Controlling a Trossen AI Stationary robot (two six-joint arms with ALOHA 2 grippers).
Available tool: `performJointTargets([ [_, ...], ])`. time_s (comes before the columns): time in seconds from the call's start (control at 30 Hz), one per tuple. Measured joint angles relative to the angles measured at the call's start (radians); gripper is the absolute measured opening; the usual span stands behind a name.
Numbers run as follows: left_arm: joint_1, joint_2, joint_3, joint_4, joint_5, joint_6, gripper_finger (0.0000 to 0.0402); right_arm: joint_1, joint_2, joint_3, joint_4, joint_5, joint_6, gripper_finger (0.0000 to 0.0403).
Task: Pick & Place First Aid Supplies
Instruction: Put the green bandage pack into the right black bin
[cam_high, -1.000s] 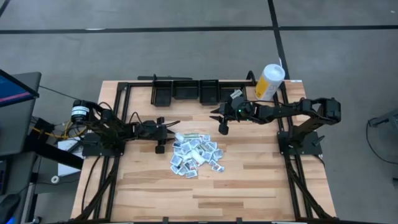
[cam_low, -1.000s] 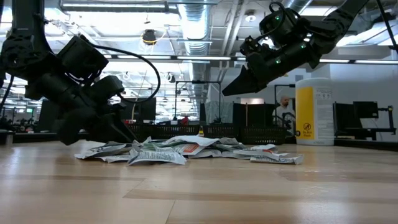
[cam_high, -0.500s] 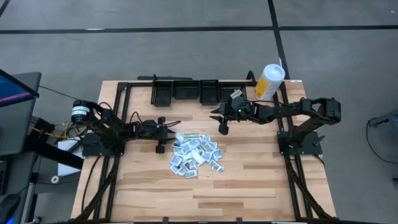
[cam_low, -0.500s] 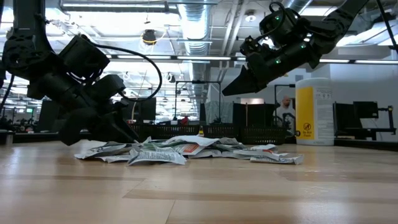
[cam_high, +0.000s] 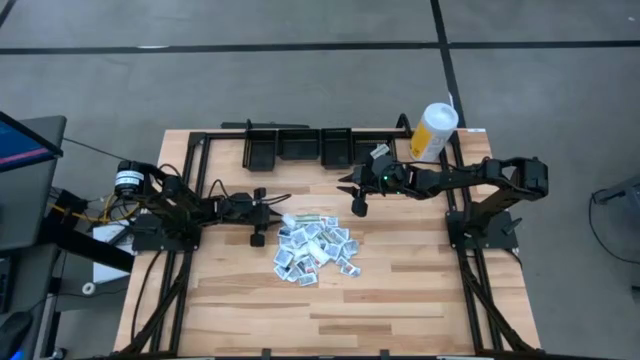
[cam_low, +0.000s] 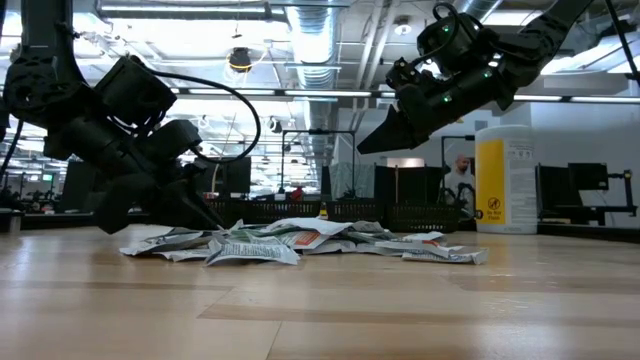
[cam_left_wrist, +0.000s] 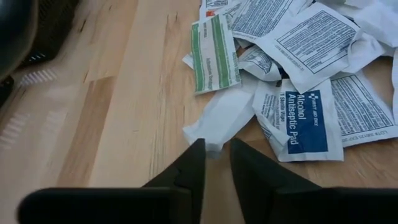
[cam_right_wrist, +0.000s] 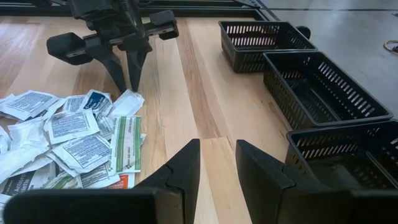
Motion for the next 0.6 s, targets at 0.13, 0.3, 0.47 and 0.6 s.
performJointTargets([
  [0.13,0.006,0.0,0.0,0.0,0.0,0.0,0.002,0.0,0.0,0.0,0.0,0.0,0.0,0.0098],
  [0.3,0.021,0.0,0.0,0.0,-0.01,0.0,0.0006,0.0,0.0,0.0,0.0,0.0,0.0,0.0098],
  [0.47,0.021,0.0,0.0,0.002,-0.045,0.0,0.0004,0.0,0.0,0.0,0.0,0.0,0.0,0.0098],
  [0.6,0.021,-0.001,0.0,0.009,-0.045,0.0,0.0006,0.0,0.0,0.0,0.0,0.0,0.001,0.0098],
])
